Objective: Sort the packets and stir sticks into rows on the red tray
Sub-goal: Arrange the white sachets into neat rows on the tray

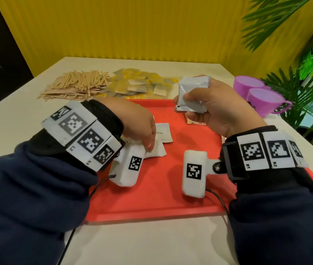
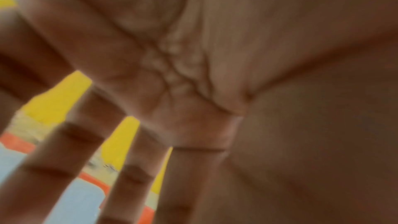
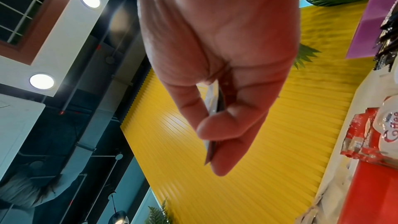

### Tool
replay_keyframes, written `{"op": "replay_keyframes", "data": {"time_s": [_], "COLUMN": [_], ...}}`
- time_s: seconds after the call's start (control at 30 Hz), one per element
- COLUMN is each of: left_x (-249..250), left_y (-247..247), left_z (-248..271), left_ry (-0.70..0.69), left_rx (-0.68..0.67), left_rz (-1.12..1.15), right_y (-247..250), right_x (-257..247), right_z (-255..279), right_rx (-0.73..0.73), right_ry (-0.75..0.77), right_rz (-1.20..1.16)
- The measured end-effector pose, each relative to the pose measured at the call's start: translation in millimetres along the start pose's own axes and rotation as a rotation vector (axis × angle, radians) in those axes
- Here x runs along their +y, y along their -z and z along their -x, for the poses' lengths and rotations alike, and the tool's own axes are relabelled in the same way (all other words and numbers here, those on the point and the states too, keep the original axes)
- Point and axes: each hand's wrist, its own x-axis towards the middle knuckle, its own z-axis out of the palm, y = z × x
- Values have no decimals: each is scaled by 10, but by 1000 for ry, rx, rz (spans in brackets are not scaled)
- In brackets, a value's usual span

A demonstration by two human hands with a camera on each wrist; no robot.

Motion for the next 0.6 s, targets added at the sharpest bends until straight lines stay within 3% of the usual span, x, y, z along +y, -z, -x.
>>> {"op": "replay_keyframes", "data": {"time_s": [0.3,0.47,0.6], "left_x": [-72,-126,-193], "left_y": [14,86,146], "left_z": [-31,16,22], "left_ry": [-72,-103,-123], "left_rx": [-34,128,393], "left_rz": [-22,147,390], "right_y": [-6,6,-13], "right_x": [-2,4,18], "right_z": [-2,-11,-13], "right_rx": [-8,-18,-38], "right_ry": [-13,-21,-48], "right_rz": [-1,12,16]}}
